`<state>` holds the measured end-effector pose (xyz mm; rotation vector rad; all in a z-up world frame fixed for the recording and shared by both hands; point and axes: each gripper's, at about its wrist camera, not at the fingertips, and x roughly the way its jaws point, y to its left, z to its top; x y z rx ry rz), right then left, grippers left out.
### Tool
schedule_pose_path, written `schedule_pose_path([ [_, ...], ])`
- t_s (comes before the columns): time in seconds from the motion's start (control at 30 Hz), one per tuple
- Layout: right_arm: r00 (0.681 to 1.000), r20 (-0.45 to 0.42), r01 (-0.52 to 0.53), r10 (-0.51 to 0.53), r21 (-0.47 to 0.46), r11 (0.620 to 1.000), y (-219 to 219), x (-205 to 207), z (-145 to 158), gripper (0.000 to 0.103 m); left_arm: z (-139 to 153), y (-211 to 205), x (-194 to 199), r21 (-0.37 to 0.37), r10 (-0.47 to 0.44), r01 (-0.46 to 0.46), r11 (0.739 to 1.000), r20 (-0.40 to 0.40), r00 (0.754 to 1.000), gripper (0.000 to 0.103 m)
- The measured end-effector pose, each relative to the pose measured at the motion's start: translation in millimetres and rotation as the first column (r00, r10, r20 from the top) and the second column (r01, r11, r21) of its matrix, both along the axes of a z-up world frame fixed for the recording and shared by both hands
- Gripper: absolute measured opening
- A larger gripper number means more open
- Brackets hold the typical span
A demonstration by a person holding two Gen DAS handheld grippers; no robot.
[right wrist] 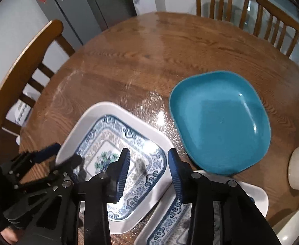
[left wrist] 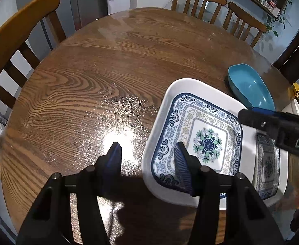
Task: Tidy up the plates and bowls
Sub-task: 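Close the left gripper on the plate rim and lift it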
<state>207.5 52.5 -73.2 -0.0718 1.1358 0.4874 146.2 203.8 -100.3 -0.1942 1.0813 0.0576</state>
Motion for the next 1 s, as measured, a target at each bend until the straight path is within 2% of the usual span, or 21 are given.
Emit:
schedule_pose_path([
  [0.2,0.999,-0.021,0.034,-0.034,0.006,0.999,-8,5,-2,0.042,0,2,1,-0.025,0.005,-0.005,1.000,-0.001,1.000,0.052],
  [0.4,0.996,-0.076,0.047,-0.046,0.004,0.999,-7,9,-16,0.042,-1,2,-2,-0.033,0.000,0.000,0.999,-0.001,1.000,0.052],
  [0.43,0.996,-0.081,0.044,-0.044,0.005,0.999,-5,9,-17,0.042,-1,1,-1,-0.033,-0.003,0.003,0.999,0.000,1.000,0.046],
  [0.47,0.996,-0.078,0.042,-0.043,-0.008,0.999,-3,9,-18,0.041,-1,1,-1,-0.033,-0.009,0.009,0.999,0.001,1.000,0.035],
  [0.5,0.996,-0.076,0.039,-0.041,-0.017,0.999,0,9,-19,0.039,-1,0,0,-0.033,-0.014,0.014,0.999,0.002,1.000,0.030],
  [0.53,0.996,-0.075,0.035,-0.037,-0.021,0.999,2,9,-20,0.030,-1,0,0,-0.025,-0.011,0.011,1.000,0.002,1.000,0.029],
  [0.6,0.997,-0.062,0.038,-0.041,-0.045,0.998,5,9,-22,0.023,-1,1,1,-0.019,-0.003,0.003,1.000,0.005,1.000,0.026],
  [0.67,0.998,-0.048,0.043,-0.046,-0.062,0.997,4,9,-23,0.014,-1,5,1,-0.027,0.009,-0.008,1.000,0.005,1.000,0.019],
  [0.73,0.998,-0.043,0.051,-0.054,-0.065,0.997,4,8,-22,0.010,-1,9,0,-0.033,0.025,-0.025,0.999,0.002,1.000,0.015],
  [0.83,0.997,-0.044,0.054,-0.056,-0.046,0.997,9,4,-20,0.010,0,12,-9,-0.023,0.050,-0.050,0.998,0.003,0.999,0.016],
  [1.0,1.000,-0.010,0.006,-0.006,0.015,1.000,21,-16,5,0.009,20,25,-40,0.011,0.090,-0.091,0.996,0.050,0.995,0.016],
])
